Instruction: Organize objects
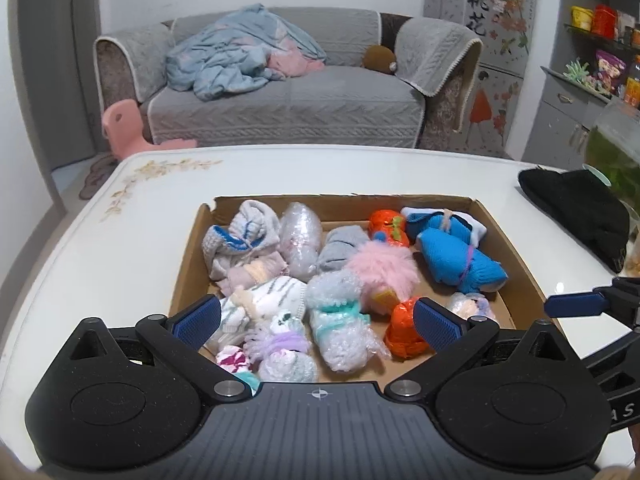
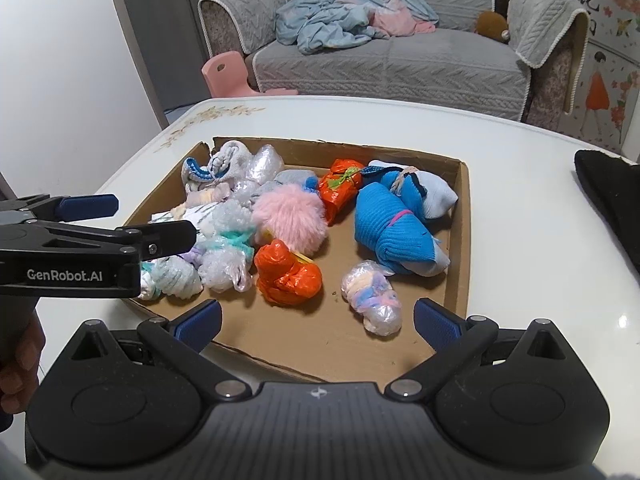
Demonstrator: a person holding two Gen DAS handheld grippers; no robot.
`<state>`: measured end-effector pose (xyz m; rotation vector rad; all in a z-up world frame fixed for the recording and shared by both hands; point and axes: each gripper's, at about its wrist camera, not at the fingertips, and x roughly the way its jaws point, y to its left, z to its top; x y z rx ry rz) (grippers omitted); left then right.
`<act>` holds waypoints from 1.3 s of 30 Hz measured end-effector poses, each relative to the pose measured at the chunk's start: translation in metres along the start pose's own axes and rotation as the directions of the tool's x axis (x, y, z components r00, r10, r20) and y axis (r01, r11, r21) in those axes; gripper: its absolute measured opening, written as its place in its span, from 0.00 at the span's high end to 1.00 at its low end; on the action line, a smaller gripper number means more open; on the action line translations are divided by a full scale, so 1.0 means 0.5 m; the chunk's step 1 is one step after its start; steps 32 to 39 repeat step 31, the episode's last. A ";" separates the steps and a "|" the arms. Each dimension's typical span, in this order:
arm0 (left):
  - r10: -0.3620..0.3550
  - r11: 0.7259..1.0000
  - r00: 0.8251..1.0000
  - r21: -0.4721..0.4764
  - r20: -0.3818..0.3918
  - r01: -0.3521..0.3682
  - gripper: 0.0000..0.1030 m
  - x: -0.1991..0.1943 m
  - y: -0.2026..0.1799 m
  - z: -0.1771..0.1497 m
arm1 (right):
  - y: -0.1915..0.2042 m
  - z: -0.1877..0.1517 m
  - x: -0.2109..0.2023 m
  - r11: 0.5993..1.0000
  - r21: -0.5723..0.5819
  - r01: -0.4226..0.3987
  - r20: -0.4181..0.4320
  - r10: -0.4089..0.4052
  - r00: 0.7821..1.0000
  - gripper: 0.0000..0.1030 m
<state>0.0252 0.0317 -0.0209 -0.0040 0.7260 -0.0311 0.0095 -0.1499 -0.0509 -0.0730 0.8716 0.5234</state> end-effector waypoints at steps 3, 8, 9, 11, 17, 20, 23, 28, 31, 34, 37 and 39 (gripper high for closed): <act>0.012 1.000 1.000 0.003 -0.003 -0.012 0.01 0.001 0.006 -0.003 | 0.003 -0.001 0.001 1.000 0.002 -0.003 0.002 0.003 1.000 0.01; 0.048 0.999 0.999 0.011 -0.002 -0.048 0.01 0.001 0.012 -0.004 | 0.009 0.000 0.002 1.000 0.000 -0.009 0.004 0.009 1.000 0.01; 0.049 0.999 0.999 0.011 -0.003 -0.049 0.01 0.002 0.015 -0.004 | 0.011 0.000 0.002 1.000 -0.002 -0.009 0.004 0.009 1.000 0.01; 0.060 0.998 0.998 0.004 -0.007 -0.060 0.01 0.004 0.019 -0.003 | 0.012 0.001 0.002 1.000 -0.003 -0.008 0.004 0.008 1.000 0.01; 0.054 0.998 0.999 0.016 0.002 -0.054 0.01 0.001 0.018 0.001 | 0.014 0.001 0.005 1.000 -0.004 -0.010 0.006 0.010 1.000 0.01; 0.050 0.999 0.999 0.013 0.001 -0.050 0.01 0.001 0.019 0.005 | 0.016 0.001 0.007 1.000 -0.009 -0.012 0.008 0.012 1.000 0.01; 0.056 0.998 0.998 0.003 -0.011 -0.056 0.01 0.006 0.027 0.009 | 0.015 0.001 0.008 1.000 -0.006 -0.012 0.007 0.012 1.000 0.01; 0.069 0.997 0.997 0.017 0.022 -0.069 0.01 -0.007 0.031 0.018 | 0.017 0.006 0.009 1.000 -0.004 -0.013 0.010 0.013 1.000 0.01; 0.102 0.994 0.994 0.037 0.040 -0.103 0.01 -0.012 0.030 0.025 | 0.023 0.010 0.008 1.000 -0.010 -0.018 0.017 0.018 1.000 0.01; 0.102 0.994 0.994 0.037 0.040 -0.103 0.01 -0.012 0.030 0.025 | 0.023 0.010 0.008 1.000 -0.010 -0.018 0.017 0.018 1.000 0.01; 0.102 0.994 0.994 0.037 0.040 -0.103 0.01 -0.012 0.030 0.025 | 0.023 0.010 0.008 1.000 -0.010 -0.018 0.017 0.018 1.000 0.01; 0.102 0.994 0.994 0.037 0.040 -0.103 0.01 -0.012 0.030 0.025 | 0.023 0.010 0.008 1.000 -0.010 -0.018 0.017 0.018 1.000 0.01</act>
